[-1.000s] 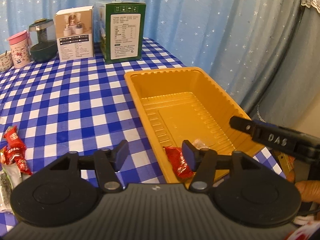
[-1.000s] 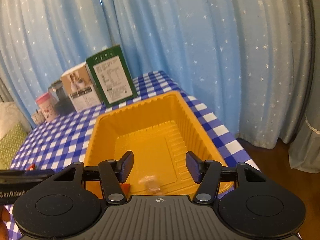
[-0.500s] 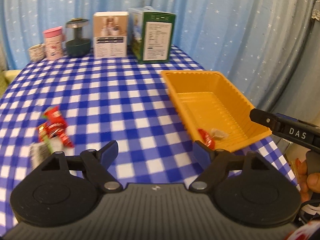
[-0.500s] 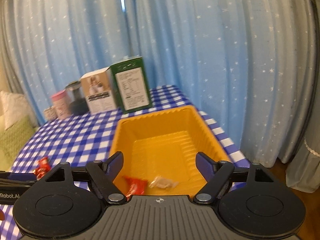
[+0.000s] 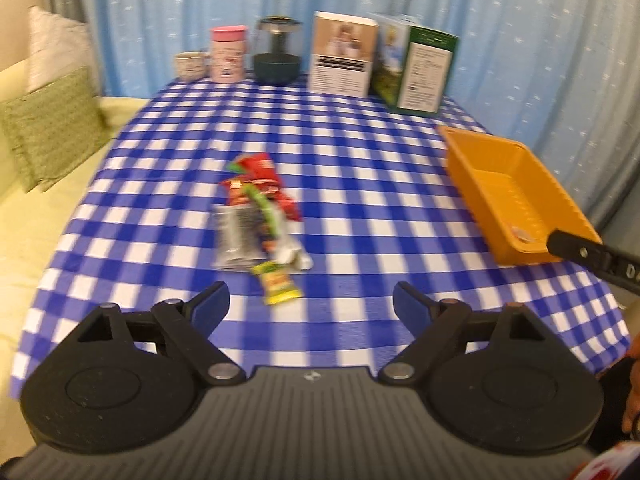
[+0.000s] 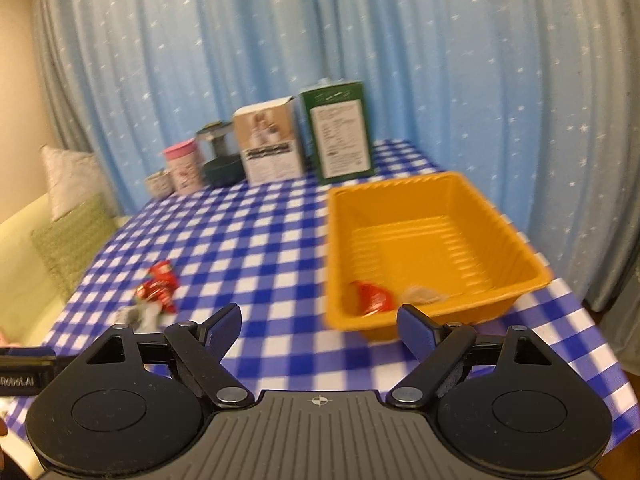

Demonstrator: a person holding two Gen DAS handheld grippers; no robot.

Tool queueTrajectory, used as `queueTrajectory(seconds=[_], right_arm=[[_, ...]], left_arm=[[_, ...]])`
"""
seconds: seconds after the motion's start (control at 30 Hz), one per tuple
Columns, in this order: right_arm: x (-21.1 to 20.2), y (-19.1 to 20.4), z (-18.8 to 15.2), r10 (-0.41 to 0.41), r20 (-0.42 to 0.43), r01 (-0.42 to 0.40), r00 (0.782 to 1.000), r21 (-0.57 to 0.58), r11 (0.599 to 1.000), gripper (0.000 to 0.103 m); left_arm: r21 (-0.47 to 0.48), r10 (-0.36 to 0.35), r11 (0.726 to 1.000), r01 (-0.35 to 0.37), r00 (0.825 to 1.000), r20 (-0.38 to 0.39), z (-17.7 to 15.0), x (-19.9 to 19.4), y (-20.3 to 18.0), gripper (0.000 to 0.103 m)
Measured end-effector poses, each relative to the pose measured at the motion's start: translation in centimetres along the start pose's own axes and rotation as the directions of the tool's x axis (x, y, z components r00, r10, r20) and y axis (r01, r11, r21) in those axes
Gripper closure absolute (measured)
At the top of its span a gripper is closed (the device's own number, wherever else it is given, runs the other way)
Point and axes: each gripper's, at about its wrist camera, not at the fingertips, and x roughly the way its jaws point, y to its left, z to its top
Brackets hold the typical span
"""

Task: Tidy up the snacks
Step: 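Move both tools back toward the snack pile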

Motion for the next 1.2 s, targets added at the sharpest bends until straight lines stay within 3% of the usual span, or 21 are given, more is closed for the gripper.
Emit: queueTrajectory(seconds=[0.3, 0.7, 1.2], right_arm=[[0.8, 4.8, -0.4, 0.103, -0.05, -0.107, 0.993, -0.069, 0.992, 0.018], [3.7, 9.6, -1.3, 0.152, -0.095, -0.165, 0.984, -0.149, 0.975, 0.019], [12.4, 13.9, -1.4, 0.223, -0.195, -0.258, 0.955, -0.177, 0.95, 0.047]], left_arm=[[-0.055, 0.06, 0.997, -0.06, 0.998, 0.01, 0.0, -1.0, 4.6, 0.013], [-0.049, 0.092, 0.994, -0.093, 0.996, -0.014, 0.9, 0.7, 8.0, 0.013], [-0.039, 0.111, 0.993, -0.113, 0.993, -0.043, 2.8, 6.3, 11.1, 0.014]])
